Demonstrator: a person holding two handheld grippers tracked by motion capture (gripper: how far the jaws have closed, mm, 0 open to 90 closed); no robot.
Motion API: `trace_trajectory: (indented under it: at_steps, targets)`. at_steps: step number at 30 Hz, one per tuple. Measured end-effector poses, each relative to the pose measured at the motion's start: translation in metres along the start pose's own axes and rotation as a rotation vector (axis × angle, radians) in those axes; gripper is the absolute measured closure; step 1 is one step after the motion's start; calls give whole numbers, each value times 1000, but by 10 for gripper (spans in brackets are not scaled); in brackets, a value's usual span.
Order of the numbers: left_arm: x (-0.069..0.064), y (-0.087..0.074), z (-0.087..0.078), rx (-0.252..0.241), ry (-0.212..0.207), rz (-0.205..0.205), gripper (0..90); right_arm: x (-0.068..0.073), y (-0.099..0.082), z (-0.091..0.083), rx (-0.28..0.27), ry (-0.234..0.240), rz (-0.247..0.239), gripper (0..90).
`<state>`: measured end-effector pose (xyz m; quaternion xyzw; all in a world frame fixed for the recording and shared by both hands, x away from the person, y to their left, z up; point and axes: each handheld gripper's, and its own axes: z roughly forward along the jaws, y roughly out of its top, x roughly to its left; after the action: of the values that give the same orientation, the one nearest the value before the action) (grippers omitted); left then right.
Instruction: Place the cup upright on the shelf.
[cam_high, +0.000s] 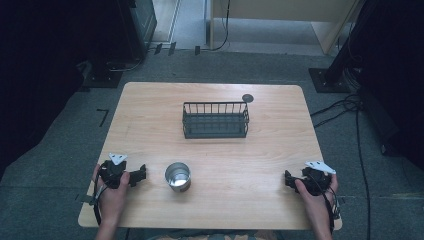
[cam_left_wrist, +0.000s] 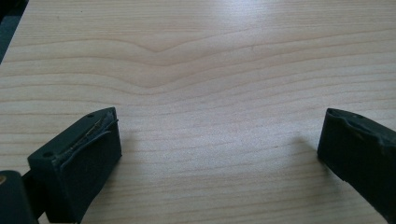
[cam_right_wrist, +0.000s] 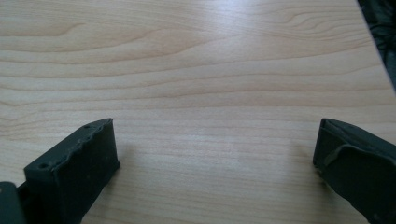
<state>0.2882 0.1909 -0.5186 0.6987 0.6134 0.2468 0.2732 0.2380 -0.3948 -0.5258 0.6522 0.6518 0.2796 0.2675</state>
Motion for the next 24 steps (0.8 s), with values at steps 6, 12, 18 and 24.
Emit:
trace_trajectory:
  at_steps: [6, 12, 18, 24]
  targets:
    - [0, 0, 0, 0, 0, 0, 0, 16, 8, -10, -42, 32, -16, 27]
    - [0, 0, 0, -1, 2, -4, 0, 49, 34, -25, -104, 96, -70, 61]
    - [0, 0, 0, -1, 2, -3, 0, 73, 54, -32, -146, 165, -103, 68]
    - [0, 0, 0, -1, 2, -3, 0, 103, 68, -36, -178, 231, -144, 71]
